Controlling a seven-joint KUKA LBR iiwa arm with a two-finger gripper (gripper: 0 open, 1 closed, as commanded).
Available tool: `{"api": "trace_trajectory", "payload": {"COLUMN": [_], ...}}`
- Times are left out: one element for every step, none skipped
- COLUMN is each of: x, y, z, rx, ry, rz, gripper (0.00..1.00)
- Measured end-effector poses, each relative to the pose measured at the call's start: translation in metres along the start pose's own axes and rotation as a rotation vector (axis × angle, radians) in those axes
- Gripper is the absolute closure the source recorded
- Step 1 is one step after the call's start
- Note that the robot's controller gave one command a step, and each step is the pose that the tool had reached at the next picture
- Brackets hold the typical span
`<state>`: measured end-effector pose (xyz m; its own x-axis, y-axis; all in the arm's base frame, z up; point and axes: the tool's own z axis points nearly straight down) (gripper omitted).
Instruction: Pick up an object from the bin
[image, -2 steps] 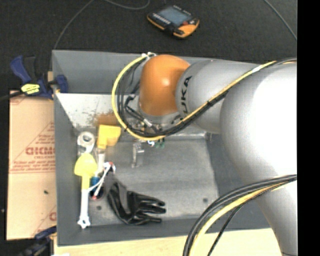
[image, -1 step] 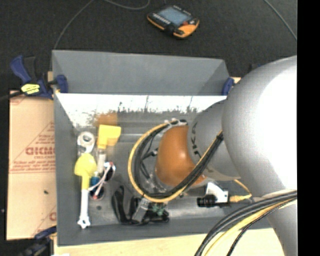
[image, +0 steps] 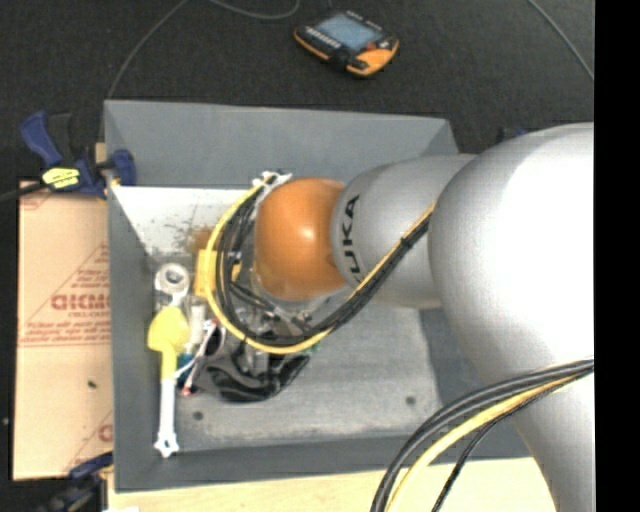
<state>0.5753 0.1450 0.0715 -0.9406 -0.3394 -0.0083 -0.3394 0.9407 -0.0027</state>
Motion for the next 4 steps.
{"api": "trace_trajectory", "payload": {"x": [-0.015,-0.023,-0.02,-0.021], "y": [0.003,0.004,0.003,0.003], "z": [0.0,-0.003,-0.017,-0.028], "rx": [0.0,-0.001,-0.002,-0.001], "ry": [-0.001,-0.003,0.0,-0.002], "rz": [-0.12,-0.237,-0.296,-0.296], "gripper": [1.0,1.0,1.0,1.0]}}
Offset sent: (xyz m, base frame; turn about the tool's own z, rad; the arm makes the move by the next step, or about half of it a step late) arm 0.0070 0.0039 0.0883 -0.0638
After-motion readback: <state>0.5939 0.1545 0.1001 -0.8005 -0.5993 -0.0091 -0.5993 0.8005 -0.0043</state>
